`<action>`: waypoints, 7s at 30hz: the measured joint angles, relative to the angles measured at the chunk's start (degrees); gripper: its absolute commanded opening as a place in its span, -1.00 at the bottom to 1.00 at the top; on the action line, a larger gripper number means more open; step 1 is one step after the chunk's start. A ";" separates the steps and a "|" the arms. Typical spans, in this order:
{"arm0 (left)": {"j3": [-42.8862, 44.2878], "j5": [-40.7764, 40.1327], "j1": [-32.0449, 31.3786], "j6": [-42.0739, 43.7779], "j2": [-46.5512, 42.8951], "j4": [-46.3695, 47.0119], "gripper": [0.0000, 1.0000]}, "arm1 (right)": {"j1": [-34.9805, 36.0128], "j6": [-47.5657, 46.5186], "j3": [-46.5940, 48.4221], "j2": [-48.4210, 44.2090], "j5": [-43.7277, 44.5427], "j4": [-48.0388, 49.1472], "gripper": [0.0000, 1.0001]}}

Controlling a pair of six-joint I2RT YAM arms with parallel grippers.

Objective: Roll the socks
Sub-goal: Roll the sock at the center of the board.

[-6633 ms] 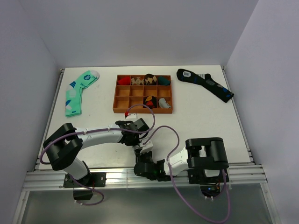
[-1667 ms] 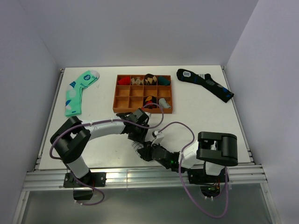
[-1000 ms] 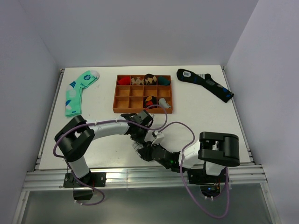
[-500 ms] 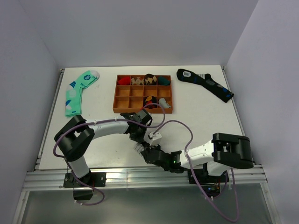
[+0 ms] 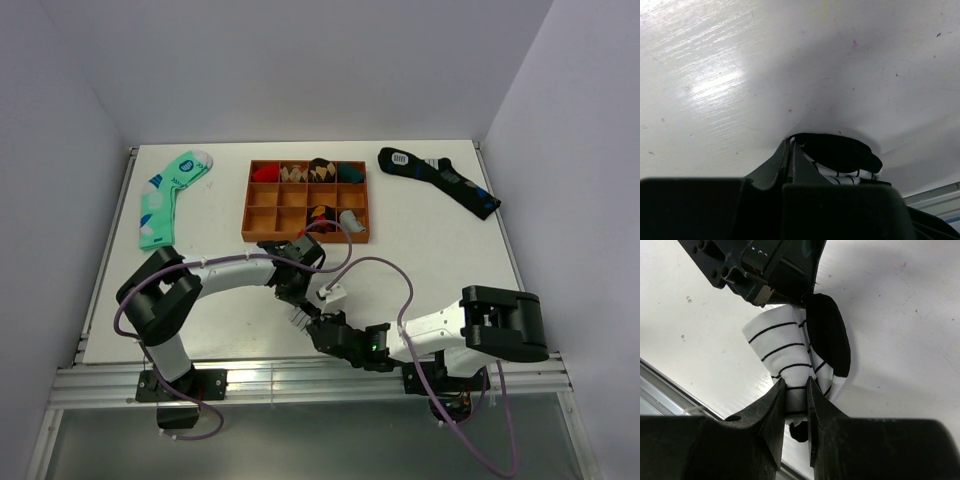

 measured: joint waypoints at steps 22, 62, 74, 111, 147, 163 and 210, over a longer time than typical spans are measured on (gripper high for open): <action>-0.02 -1.29 1.42 0.59 -0.44 -1.77 -0.99 | -4.31 2.10 -0.24 6.36 -6.36 12.24 -1.00; -10.49 -14.10 1.99 -6.56 -20.76 6.25 -0.23 | -28.22 6.95 4.79 20.52 -57.75 24.04 -1.00; -27.34 -21.59 -1.73 -21.51 -40.19 8.87 0.17 | -32.09 8.02 6.97 23.26 -66.95 23.85 -1.00; -49.35 -21.38 -5.44 -27.63 -48.70 35.08 0.21 | -36.33 3.17 11.67 24.39 -76.67 12.57 -1.00; -44.72 -19.71 -6.38 -25.57 -30.82 46.27 -0.61 | -38.60 0.94 13.00 24.06 -80.13 5.92 -1.00; -28.50 -21.68 -7.65 -26.60 -18.36 31.08 -0.99 | -38.71 0.74 7.26 14.82 -69.07 4.39 -0.36; -7.21 -7.45 -3.02 -8.48 -6.91 4.66 -0.99 | -13.11 -18.18 -12.63 -18.10 -18.18 16.20 -0.05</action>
